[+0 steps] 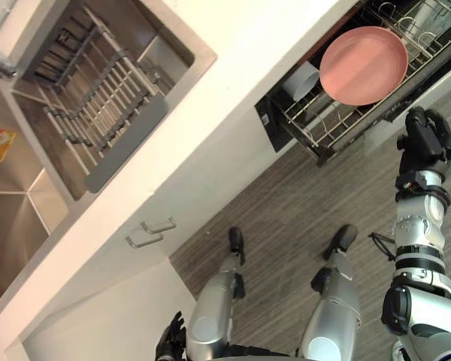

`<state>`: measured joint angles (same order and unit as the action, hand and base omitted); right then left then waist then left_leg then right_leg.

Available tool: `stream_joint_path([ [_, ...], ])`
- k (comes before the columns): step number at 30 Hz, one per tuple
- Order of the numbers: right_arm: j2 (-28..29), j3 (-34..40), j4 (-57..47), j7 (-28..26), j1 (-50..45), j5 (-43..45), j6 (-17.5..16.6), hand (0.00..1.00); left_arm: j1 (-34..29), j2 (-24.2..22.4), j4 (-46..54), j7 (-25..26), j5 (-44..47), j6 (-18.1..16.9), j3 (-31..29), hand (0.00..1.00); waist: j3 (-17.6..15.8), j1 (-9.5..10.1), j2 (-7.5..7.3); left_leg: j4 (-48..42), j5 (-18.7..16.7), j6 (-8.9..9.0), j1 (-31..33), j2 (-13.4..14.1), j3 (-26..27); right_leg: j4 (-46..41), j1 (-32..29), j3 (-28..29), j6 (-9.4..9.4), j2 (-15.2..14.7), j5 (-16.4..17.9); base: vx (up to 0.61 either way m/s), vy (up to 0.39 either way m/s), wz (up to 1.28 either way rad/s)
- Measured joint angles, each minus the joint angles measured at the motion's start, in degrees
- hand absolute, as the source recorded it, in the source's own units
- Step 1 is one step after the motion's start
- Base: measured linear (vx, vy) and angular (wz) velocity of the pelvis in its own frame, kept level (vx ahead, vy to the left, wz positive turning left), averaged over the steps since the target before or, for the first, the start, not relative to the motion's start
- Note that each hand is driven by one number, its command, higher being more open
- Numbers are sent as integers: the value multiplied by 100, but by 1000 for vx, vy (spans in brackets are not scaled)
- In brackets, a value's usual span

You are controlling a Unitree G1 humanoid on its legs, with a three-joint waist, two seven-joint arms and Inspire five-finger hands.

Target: Walk over to the sink, pick up the cup, carry it to the dishwasher, place the cup inside the dishwasher, then close the dishwasher door

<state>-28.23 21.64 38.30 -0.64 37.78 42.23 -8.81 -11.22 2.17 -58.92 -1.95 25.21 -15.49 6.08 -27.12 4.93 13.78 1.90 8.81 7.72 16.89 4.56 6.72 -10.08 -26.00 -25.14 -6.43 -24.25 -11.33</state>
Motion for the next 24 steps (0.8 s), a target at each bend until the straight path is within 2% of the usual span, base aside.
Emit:
stream_joint_path([
  [2, -158, -134, 359, -9, 366, -96, 30, 0, -2, -13, 0, -69, 62, -33, 2, 100, 13, 36, 18, 11, 42, -44, 1, -90, -84, -125, 0, -38, -27, -126, 50, -59, 15, 32],
  [7, -737, -569, 1496, 0, 1447, -203, 253, 0, -14, -161, 34, -230, 67, -167, 64, 100, 181, 217, 250, 289, 306, -71, 21, -318, -457, -522, -2, -308, -110, -505, 234, -71, 9, 42],
  [12, -881, -855, 1976, 91, 1952, -530, 313, 0, -10, -150, 57, -302, 74, -172, 101, 100, 188, 292, 261, 298, 348, -103, 38, -389, -603, -790, -10, -367, -139, -666, 389, -44, -23, 18],
  [16, -1028, -1123, 2304, 101, 2271, -895, 387, 0, 11, -154, 44, -306, 72, -111, 129, 100, 238, 290, 328, 295, 370, -70, 94, -384, -646, -948, -129, -341, -169, -698, 501, -63, -37, 3],
  [20, -1196, -1544, 2721, 305, 2767, -1419, 610, 0, 22, -160, 41, -328, 72, -60, 181, 100, 306, 316, 418, 294, 383, -47, 173, -336, -838, -1130, -274, -339, -94, -669, 592, -125, -81, 0],
  [24, -1340, -1831, 2848, 499, 2994, -1791, 772, 0, 61, -177, 35, -395, 71, 4, 220, 100, 387, 432, 524, 296, 398, -21, 240, -262, -959, -1199, -344, -370, -50, -589, 619, -101, -66, 0],
])
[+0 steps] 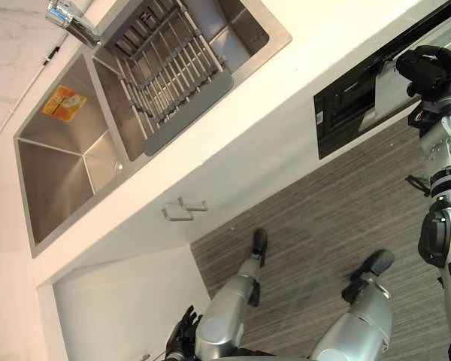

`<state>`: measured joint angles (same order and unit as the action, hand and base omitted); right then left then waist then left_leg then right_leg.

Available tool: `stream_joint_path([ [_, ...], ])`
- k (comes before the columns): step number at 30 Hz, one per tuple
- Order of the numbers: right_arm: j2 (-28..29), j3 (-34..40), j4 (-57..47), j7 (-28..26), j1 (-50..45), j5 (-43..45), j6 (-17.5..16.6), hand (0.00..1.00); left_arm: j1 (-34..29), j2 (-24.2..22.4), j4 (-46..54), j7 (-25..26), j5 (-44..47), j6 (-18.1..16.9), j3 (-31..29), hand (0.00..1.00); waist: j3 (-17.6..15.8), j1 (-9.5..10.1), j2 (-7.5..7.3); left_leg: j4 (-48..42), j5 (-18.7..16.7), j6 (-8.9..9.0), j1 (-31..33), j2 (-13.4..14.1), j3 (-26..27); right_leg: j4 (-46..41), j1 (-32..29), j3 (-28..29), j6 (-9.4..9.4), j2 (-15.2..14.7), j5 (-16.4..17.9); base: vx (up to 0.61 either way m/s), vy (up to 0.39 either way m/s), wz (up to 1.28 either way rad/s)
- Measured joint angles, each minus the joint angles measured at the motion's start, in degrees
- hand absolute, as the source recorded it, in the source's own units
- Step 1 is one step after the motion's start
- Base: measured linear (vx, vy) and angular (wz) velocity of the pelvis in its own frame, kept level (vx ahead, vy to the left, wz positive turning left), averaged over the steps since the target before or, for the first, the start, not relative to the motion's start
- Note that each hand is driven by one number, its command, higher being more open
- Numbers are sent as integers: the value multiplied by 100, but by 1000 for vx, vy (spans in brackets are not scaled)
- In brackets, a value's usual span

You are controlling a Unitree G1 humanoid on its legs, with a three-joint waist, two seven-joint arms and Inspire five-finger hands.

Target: Walk over to the sink, pick up the cup, carry it to the dishwasher, place the cup inside the dishwasher, then close the dishwasher door

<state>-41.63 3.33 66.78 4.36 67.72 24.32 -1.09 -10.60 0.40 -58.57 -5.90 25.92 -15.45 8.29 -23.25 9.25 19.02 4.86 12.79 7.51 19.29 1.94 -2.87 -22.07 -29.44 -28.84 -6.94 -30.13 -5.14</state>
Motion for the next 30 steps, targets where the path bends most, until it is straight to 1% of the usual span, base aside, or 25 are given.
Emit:
stream_joint_path([
  [3, -9, -29, 2, 176, 30, -216, 11, 0, 19, 2, -4, -68, -5, 12, -5, 100, 19, 56, 25, 4, 6, 13, 23, 54, -90, -4, -4, -47, 29, 57, 18, -103, -77, 0],
  [4, -8, -36, 2, 213, 34, -291, 10, 100, 25, 6, -4, -89, -5, 12, -16, 100, 19, 70, 25, 3, 11, 20, 23, 77, -90, -2, -2, -52, 29, 78, 18, -75, -61, -3],
  [9, 12, -14, -15, 270, -2, -419, -10, 100, 26, 15, -39, -205, 8, 20, -83, 100, 8, 34, 9, 5, 62, 87, -68, 133, -70, 47, 114, -86, 41, 149, 16, -45, -51, -3],
  [11, 58, 138, -222, 305, -321, -428, -102, 100, 23, 28, -58, -323, 138, 34, -105, 100, -18, 19, -25, 8, 63, 106, -197, 168, -42, 143, 284, -114, 52, 212, 5, -9, -33, -8],
  [13, 169, 438, -750, 329, -915, -567, -349, 100, 9, 40, -82, -485, 313, 41, -192, 100, -81, 14, -107, 8, 15, 118, -325, 226, -29, 274, 466, -156, 51, 295, 4, 21, -32, -7],
  [14, 286, 722, -1144, 345, -1405, -689, -611, 100, -3, 62, -94, -597, 416, 46, -264, 100, -134, 3, -179, 9, -19, 121, -398, 270, -28, 362, 585, -197, 49, 361, 2, 49, -40, -3],
  [15, 471, 1001, -1492, 385, -1896, -810, -857, 100, -31, 77, -103, -697, 482, 42, -371, 100, -191, -53, -259, 9, -56, 125, -461, 309, -41, 461, 735, -264, 48, 424, 2, 52, -33, -2],
  [16, 582, 1114, -1658, 404, -2166, -886, -989, 100, -44, 86, -114, -754, 511, 42, -441, 100, -218, -78, -310, 9, -67, 117, -498, 325, -41, 513, 790, -272, 46, 454, 1, 51, -24, -4],
  [18, 1165, 1506, -2153, 629, -3408, -1257, -1567, 100, -107, 123, -220, -911, 622, 19, -746, 100, -155, -151, -571, 6, -135, 116, -546, 376, -8, 702, 921, -303, -13, 563, -38, 88, -36, -6],
  [19, 1347, 1551, -2234, 697, -3707, -1347, -1684, 100, -151, 142, -227, -940, 624, 14, -825, 100, -134, -200, -647, 5, -160, 118, -550, 388, -4, 752, 950, -317, -17, 586, -42, 130, -48, -6],
  [20, 1702, 1640, -2270, 809, -4234, -1574, -1834, 100, -212, 204, -243, -997, 681, 13, -964, 100, -129, -283, -820, -3, -215, 123, -607, 401, 28, 822, 1026, -317, -31, 619, -85, 117, -38, -7],
  [21, 1998, 1736, -2200, 994, -4732, -1837, -1924, 100, -235, 304, -274, -1051, 679, 19, -1073, 100, -81, -318, -975, -35, -277, 122, -636, 406, 53, 888, 1085, -317, -29, 645, -101, 111, -37, -8],
  [22, 2138, 1795, -2090, 1075, -4946, -1985, -1976, 100, -247, 359, -286, -1062, 676, 21, -1111, 100, -57, -336, -1052, -82, -328, 115, -635, 406, 62, 920, 1118, -317, -37, 655, -108, 103, -35, -5],
  [23, 2349, 1939, -1782, 1215, -5237, -2222, -2051, 100, -247, 449, -303, -1070, 676, 26, -1205, 100, -52, -364, -1190, -250, -458, 108, -642, 395, 63, 955, 1223, -319, -47, 657, -114, 81, -29, -3],
  [25, 2629, 2140, -1174, 1464, -5678, -2416, -2085, 100, -209, 543, -307, -1116, 661, 31, -1411, 100, 29, -358, -1408, -727, -790, 100, -626, 381, 57, 1047, 1468, -328, -73, 675, -114, 56, -26, -4],
  [28, 2734, 2110, -768, 1585, -6058, -2621, -2094, 100, -78, 545, -233, -1187, 648, 42, -1589, 100, 147, -328, -1558, -1299, -1158, 76, -569, 375, 5, 1114, 1772, -380, -150, 692, -36, -10, 0, 1],
  [29, 2778, 2100, -646, 1609, -6191, -2692, -2084, 100, -12, 550, -230, -1187, 623, 76, -1599, 100, 280, -307, -1604, -1518, -1321, 71, -481, 373, -40, 1105, 1814, -404, -184, 695, 32, -32, 25, 20],
  [30, 2866, 2099, -523, 1613, -6411, -2689, -1934, 100, 71, 557, -201, -1186, 522, 142, -1632, 100, 479, -299, -1677, -1886, -1567, 45, -355, 348, -164, 1031, 1911, -382, -283, 707, 167, -20, 36, 33],
])
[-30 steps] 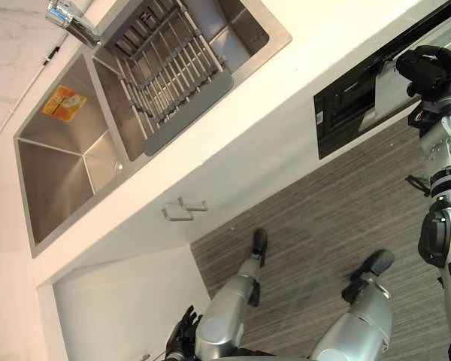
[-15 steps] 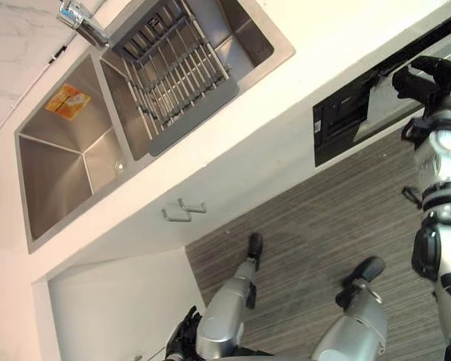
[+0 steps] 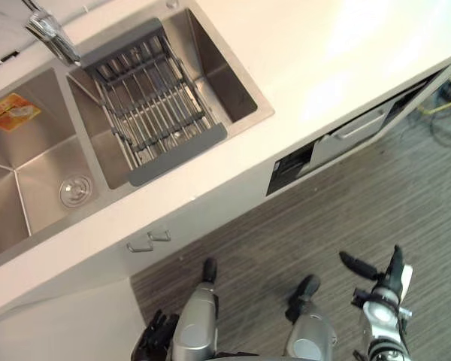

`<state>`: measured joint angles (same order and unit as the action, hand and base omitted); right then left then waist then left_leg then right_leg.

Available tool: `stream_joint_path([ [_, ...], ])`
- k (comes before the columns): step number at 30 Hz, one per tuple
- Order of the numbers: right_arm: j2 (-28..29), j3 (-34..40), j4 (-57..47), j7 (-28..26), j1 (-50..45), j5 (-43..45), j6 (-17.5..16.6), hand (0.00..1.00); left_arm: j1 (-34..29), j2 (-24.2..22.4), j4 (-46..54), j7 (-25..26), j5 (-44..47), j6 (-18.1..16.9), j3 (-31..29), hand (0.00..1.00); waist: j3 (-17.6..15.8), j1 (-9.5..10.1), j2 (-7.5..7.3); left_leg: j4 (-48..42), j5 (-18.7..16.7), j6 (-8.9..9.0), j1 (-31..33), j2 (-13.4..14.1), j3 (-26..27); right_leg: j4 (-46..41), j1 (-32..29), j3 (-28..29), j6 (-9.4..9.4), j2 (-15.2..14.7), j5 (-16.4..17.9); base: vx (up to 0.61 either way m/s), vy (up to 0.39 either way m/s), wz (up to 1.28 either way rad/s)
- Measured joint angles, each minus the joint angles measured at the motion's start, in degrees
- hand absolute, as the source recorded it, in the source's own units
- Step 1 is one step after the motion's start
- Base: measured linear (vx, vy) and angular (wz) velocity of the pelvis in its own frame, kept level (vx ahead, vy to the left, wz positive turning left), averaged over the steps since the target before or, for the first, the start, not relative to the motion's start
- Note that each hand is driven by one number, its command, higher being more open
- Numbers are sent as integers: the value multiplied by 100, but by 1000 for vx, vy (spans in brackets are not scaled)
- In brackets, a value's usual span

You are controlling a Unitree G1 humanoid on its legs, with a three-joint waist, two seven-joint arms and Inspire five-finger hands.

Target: Walk over to the sink, pick up the cup, carry it to the dishwasher, place the cup inside the dishwasher, then close the dishwasher door

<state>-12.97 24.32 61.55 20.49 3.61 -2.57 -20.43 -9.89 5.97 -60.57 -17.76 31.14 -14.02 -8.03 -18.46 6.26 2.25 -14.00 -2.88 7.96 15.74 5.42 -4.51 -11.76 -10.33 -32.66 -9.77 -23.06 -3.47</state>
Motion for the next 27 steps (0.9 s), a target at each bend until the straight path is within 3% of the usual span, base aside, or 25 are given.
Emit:
stream_joint_path([
  [2, 107, 7, 190, 2, -205, 2, 297, 100, 30, 4, 11, 15, -198, 9, -64, 100, 158, 19, -147, -514, -313, -81, 100, -86, -122, -244, 74, 319, -155, 5, 310, 6, 66, 35],
  [5, 280, 9, 409, -91, -506, 13, 622, 100, -19, 30, 2, 93, -374, 42, -82, 100, 378, 85, -221, -1354, -873, -241, 191, -303, -290, -678, 149, 1151, -141, 120, 870, 52, 118, 41],
  [7, 509, 11, 539, -262, -725, 16, 712, 100, -29, 90, 2, 236, -410, 53, -34, 100, 521, -77, -256, -1452, -934, -351, 177, -523, -793, -613, 378, 1868, 523, 630, 1531, 96, 46, 113],
  [8, 589, 11, 557, -279, -767, 16, 727, 100, -34, 112, 7, 267, -409, 47, -35, 100, 574, -86, -294, -1427, -900, -357, 172, -562, -902, -514, 463, 1986, 597, 746, 1576, 165, -6, 120],
  [10, 918, 3, 649, -337, -786, 91, 732, 100, -46, 320, -31, 381, -419, 106, -22, 100, 707, -106, -458, -1139, -780, -319, 33, -594, -1319, -65, 770, 2521, 564, 1443, 1562, 171, -84, 93],
  [11, 973, -5, 661, -342, -768, 119, 731, 100, -33, 367, -45, 407, -433, 131, -19, 100, 744, -119, -519, -976, -710, -303, -48, -597, -1423, 96, 855, 2705, 527, 1639, 1538, 167, -214, 87],
  [12, 1013, -4, 669, -343, -764, 154, 729, 100, -41, 468, -68, 422, -568, 172, 8, 100, 842, -140, -683, -644, -563, -290, -257, -682, -1535, 314, 1104, 3002, 421, 1764, 1390, 180, -210, 68],
  [13, 995, 3, 662, -345, -754, 201, 730, 100, -52, 472, -87, 424, -646, 196, 15, 100, 868, -91, -734, -543, -521, -313, -369, -725, -1500, 323, 1207, 2928, 403, 1692, 1387, 207, -150, 72],
  [14, 939, 10, 570, -346, -759, 307, 730, 100, -50, 424, -113, 427, -662, 275, -24, 100, 889, -101, -822, -641, -462, -443, -418, -851, -1093, 209, 1344, 2828, 334, 1564, 1428, 193, -53, 58],
  [16, 789, 8, 450, -385, -744, 306, 736, 100, -43, 383, -108, 430, -824, 383, -32, 100, 943, -177, -577, -760, -611, -823, -563, -895, -661, -644, 1204, 2800, 310, 1669, 1446, 139, -11, 60],
  [17, 831, -1, 408, -464, -688, 302, 740, 100, -28, 408, -110, 447, -871, 428, -55, 100, 935, -251, -453, -487, -618, -842, -894, -746, -785, -1646, 796, 3149, 394, 1812, 1635, 97, -38, 64],
  [18, 892, -4, 410, -526, -711, 295, 739, 100, -11, 433, -110, 485, -874, 435, -131, 100, 967, -286, -479, -372, -584, -823, -1087, -726, -969, -1224, 805, 3479, 557, 2029, 1790, 95, -62, 71],
  [19, 913, -2, 409, -541, -726, 297, 742, 100, 8, 425, -108, 488, -874, 435, -173, 100, 978, -288, -519, -367, -589, -816, -1135, -763, -1040, -994, 798, 3535, 590, 2071, 1762, 99, -86, 68],
  [21, 993, 20, 378, -601, -859, 288, 771, 100, 49, 350, -104, 515, -880, 446, -260, 100, 994, -314, -678, -434, -660, -810, -1239, -1069, -1313, -601, 776, 3537, 602, 1947, 1340, 96, -91, 85],
  [23, 1105, 68, 395, -698, -955, 236, 832, 100, -88, 166, -116, 584, -877, 421, -442, 100, 1199, -211, -602, -246, -643, -798, -1336, -1022, -1370, -364, 873, 3407, 645, 1941, 1382, 132, -58, 38],
  [27, 1247, 188, 441, -941, -985, 54, 857, 100, -158, 147, -330, 651, -911, 484, -446, 100, 1273, -287, -512, -4, -551, -772, -1344, -983, -1402, 93, 1156, 3076, 662, 1894, 1298, 118, -34, 37],
])
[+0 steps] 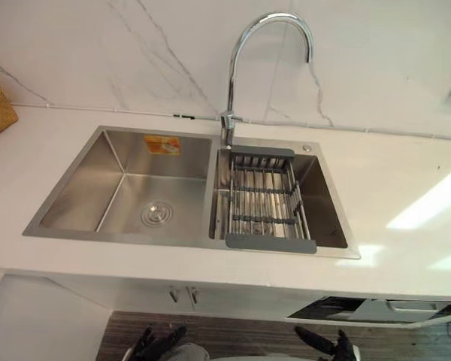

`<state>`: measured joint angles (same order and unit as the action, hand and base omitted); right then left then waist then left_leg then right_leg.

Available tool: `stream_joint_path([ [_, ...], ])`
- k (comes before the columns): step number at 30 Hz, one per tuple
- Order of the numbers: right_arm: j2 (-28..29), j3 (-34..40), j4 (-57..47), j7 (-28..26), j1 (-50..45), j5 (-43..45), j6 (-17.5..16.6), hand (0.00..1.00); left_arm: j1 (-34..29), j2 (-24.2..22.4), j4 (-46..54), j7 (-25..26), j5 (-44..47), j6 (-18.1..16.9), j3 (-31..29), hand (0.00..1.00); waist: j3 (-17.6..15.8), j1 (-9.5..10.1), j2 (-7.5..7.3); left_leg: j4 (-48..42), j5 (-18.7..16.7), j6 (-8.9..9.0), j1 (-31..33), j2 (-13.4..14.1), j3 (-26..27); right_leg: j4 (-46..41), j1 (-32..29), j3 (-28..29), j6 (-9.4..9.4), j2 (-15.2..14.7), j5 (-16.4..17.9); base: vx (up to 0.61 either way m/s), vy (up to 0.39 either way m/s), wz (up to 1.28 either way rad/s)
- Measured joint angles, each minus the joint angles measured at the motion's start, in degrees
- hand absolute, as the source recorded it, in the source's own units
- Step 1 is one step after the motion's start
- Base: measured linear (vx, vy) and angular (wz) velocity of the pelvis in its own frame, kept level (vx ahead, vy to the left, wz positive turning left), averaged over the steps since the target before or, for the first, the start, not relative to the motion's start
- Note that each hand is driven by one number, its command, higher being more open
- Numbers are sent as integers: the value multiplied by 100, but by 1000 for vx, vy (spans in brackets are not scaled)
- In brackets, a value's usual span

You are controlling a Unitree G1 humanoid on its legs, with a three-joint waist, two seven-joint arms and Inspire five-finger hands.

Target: Walk over to the sink, pick up the cup, carry it to the dishwasher, place the cup inside the dishwasher, then close the dishwasher door

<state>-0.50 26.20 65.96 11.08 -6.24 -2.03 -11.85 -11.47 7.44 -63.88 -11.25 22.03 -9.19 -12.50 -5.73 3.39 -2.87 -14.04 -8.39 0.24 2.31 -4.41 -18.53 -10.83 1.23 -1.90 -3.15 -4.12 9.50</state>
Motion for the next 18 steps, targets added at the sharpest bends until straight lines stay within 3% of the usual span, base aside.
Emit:
stream_joint_path([
  [3, 38, 104, 86, -128, -185, 7, 31, 100, 20, 22, 21, -68, -309, -41, -58, 100, 8, -121, -7, -107, 10, 0, 193, 247, 1259, 168, 342, -632, -48, -177, -27, 127, 24, 97],
  [6, 75, 259, 125, -282, -242, 93, 110, 100, 93, 57, 133, -198, -417, -49, 87, 100, 42, -155, -56, 241, 401, 57, 351, 100, 2056, 179, 374, -1185, -83, -473, -30, 82, 91, 104],
  [7, 127, 328, 125, -366, -245, 277, 126, 100, 167, 74, 144, -257, -417, -50, 102, 100, 63, -197, -62, 553, 299, -137, 305, 224, 2811, 201, 385, -1419, -105, -594, -39, 39, 97, 110],
  [8, 136, 325, 119, -419, -241, 388, 149, 100, 188, 77, 134, -276, -419, -46, 106, 100, 62, -213, -62, 588, 257, -186, 289, 368, 3308, 200, 401, -1516, -106, -626, -40, 69, 67, 111],
  [9, 107, 327, 115, -554, -246, 587, 179, 100, 201, 67, 112, -311, -429, -21, 129, 100, 55, -324, -31, 628, 562, -135, 264, 536, 3922, 170, 494, -1703, -122, -685, -33, 103, 50, 94],
  [11, 61, 299, 83, -929, -259, 942, 395, 100, 179, 104, 93, -401, -420, 159, 184, 100, 67, -335, -17, 1128, 815, -274, 4, 289, 3731, 107, 528, -1687, -148, -753, 7, 87, 105, 68],
  [15, 56, 281, 83, -1413, -264, 1222, 741, 100, 230, 202, -58, -502, -303, 646, 188, 100, 75, -356, -46, 1789, 1142, -268, -412, 85, 3578, 307, 805, -1584, -171, -774, -1, 14, 20, 21],
  [18, 15, 283, 85, -1642, -246, 1320, 983, 100, 251, 222, -184, -574, -301, 731, 181, 100, 37, -423, -62, 1924, 1231, -227, -638, 95, 3529, 397, 1038, -1596, -228, -720, -15, -49, -93, 1],
])
